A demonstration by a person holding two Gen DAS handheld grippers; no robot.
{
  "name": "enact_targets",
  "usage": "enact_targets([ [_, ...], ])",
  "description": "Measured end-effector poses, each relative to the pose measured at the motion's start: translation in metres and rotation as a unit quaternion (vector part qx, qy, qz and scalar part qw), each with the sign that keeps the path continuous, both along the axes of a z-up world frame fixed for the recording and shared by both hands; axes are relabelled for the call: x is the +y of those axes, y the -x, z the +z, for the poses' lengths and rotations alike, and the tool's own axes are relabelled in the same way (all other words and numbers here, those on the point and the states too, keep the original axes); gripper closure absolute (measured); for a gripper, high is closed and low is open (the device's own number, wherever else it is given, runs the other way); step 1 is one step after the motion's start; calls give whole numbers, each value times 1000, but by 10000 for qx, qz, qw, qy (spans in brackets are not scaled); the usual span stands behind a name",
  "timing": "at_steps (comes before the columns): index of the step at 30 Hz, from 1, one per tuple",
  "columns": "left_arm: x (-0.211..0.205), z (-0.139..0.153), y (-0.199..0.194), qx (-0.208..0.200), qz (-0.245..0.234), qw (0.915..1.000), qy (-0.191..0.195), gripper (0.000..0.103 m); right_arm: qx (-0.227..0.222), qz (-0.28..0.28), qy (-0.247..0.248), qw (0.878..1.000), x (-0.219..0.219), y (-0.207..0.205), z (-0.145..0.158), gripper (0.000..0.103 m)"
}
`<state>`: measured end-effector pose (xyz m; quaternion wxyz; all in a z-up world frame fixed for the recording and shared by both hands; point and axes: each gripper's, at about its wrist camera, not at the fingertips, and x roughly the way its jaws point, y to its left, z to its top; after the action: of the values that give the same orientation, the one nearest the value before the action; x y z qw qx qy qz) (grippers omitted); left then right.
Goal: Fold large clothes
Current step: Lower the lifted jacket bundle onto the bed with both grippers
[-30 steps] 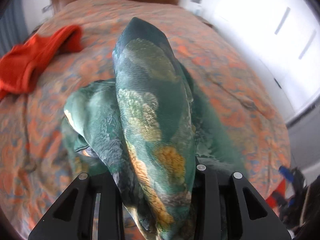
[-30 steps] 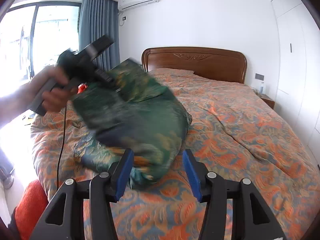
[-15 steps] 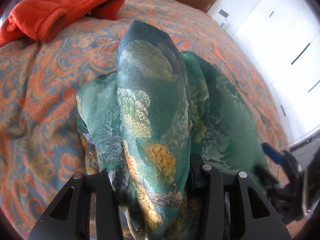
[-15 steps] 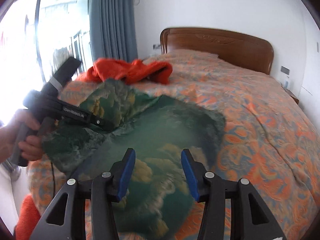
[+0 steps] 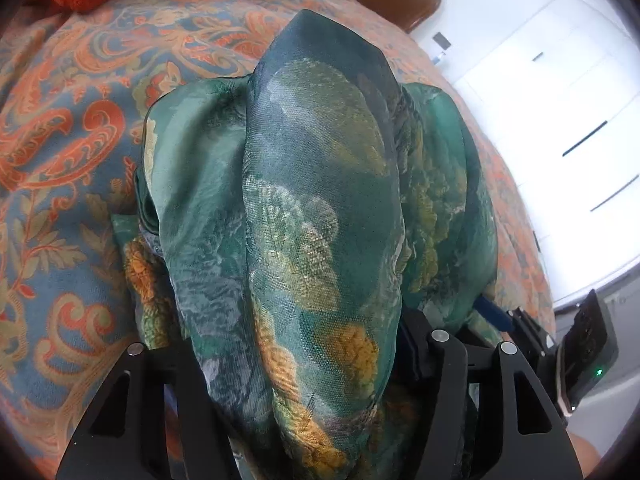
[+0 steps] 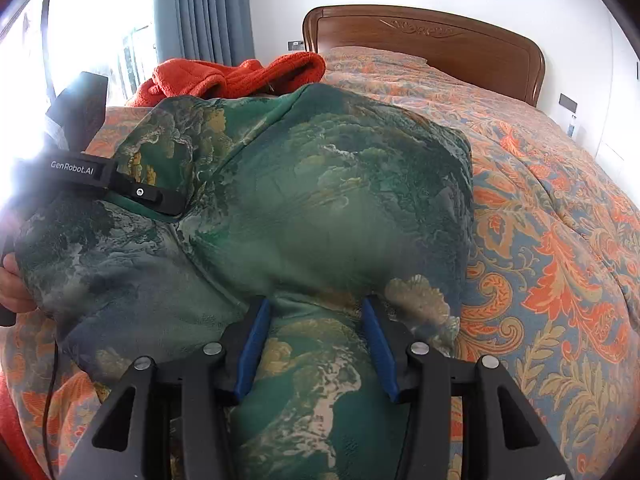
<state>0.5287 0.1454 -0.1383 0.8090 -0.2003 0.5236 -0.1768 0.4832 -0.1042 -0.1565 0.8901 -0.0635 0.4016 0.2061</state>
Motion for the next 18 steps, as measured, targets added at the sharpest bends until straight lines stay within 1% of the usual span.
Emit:
enact_targets([
  [3,3,-1,1,-42,2,10000,61,40,-26,2,11,10000,2,2,0,55],
  [5,6,-6,0,-66,-9,10000,35,40,-56,4,32,10000,2,6,-3,55],
  [8,7,-6,3,-70,-20,10000,-22,40,-47,8,69,10000,4,10,-2,55],
  [10,5,-5,4,-76,-32,9999,-59,39,9,22,143,9999,6,10,-1,54],
  [12,3,-3,5,-106,-48,9999,-92,39,204,59,213,9995,9,9,4,54],
  [14,1,-2,5,-136,-22,9999,-90,38,536,80,210,9983,8,1,14,54],
  [15,1,-2,6,-157,-11,9998,-73,37,804,43,118,9967,7,-7,28,54],
  [16,1,-2,7,-184,0,9998,-68,37,917,-40,-41,9958,4,-13,40,54],
  [17,0,-3,7,-196,10,9998,-67,37,922,-138,-222,9954,1,-19,53,54],
  [18,-1,-3,8,-210,25,9998,-73,37,806,-290,-420,9954,-2,-28,72,54],
])
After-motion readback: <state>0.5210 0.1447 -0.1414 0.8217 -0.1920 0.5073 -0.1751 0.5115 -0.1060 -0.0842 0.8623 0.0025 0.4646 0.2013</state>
